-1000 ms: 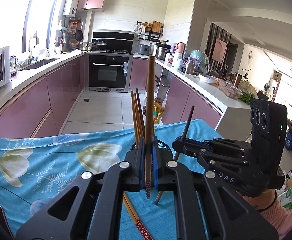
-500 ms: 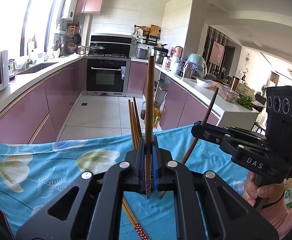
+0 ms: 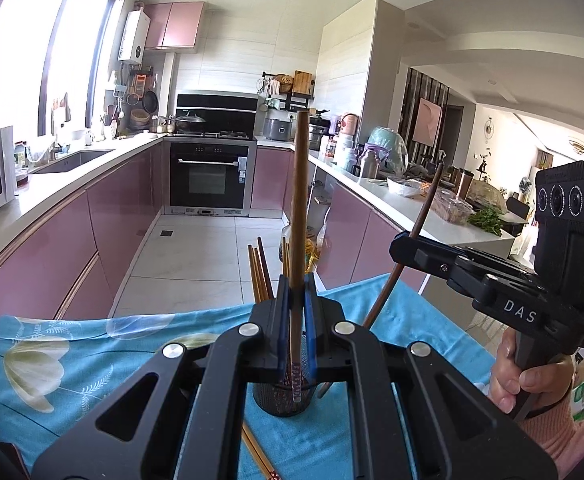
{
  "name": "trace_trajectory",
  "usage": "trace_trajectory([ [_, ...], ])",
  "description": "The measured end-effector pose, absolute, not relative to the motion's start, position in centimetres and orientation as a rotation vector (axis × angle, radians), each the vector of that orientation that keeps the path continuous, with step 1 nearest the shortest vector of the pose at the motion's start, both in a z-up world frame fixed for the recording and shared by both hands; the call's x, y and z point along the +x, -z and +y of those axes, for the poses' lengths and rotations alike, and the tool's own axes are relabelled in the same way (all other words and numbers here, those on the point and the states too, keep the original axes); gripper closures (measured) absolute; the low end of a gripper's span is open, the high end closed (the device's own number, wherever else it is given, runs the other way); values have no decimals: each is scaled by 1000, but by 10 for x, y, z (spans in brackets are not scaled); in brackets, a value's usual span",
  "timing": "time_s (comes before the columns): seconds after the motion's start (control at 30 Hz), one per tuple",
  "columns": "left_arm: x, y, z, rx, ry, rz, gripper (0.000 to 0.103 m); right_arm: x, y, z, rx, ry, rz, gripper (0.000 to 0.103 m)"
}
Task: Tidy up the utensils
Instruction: 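Lower the chopsticks into the mesh cup with both tools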
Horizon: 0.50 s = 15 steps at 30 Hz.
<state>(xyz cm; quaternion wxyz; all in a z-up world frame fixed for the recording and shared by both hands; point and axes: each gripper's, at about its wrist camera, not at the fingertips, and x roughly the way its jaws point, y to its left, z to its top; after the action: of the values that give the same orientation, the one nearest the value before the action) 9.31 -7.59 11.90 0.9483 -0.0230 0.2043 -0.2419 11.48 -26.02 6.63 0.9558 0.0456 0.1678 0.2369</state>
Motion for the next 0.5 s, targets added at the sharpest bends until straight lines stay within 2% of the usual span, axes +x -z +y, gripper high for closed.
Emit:
trace_trajectory([
  [0.5, 109, -119, -86, -51, 481, 404, 95, 138, -64, -255, 93, -446, 340, 98],
])
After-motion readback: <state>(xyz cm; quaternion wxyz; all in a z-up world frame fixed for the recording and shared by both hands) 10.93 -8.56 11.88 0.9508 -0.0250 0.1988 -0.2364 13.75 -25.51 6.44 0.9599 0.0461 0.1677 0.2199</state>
